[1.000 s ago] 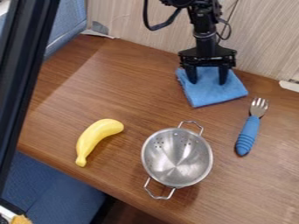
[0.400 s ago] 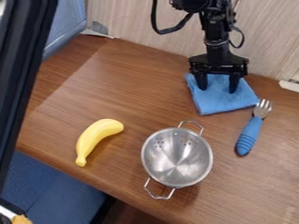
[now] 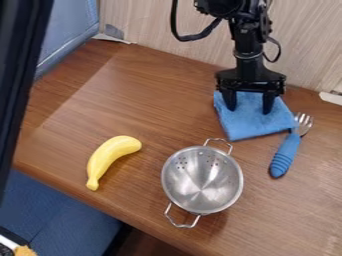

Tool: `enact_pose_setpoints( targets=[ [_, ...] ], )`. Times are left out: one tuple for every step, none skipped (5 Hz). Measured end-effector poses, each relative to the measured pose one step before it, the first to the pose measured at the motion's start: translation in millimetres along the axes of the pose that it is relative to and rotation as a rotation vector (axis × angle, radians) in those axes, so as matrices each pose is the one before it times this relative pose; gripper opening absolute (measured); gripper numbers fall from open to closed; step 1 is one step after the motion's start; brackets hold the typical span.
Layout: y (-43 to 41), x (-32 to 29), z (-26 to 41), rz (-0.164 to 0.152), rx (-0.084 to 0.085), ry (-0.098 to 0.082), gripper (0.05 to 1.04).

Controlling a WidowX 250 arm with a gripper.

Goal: Moved blue napkin to the upper right of table

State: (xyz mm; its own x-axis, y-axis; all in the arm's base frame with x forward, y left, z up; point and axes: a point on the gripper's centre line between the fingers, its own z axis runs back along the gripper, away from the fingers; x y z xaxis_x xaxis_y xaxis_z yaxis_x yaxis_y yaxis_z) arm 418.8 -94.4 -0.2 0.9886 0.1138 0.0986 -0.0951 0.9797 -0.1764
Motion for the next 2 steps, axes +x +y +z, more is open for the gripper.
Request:
enact_pose_setpoints(
  targets=[
    [0.31,-5.3,10.23,0.0016,-0.0043,-0.0211,0.999],
    [-0.59,-1.86,23.94,0.006,-0.0053,-0.0673,0.999]
  ],
)
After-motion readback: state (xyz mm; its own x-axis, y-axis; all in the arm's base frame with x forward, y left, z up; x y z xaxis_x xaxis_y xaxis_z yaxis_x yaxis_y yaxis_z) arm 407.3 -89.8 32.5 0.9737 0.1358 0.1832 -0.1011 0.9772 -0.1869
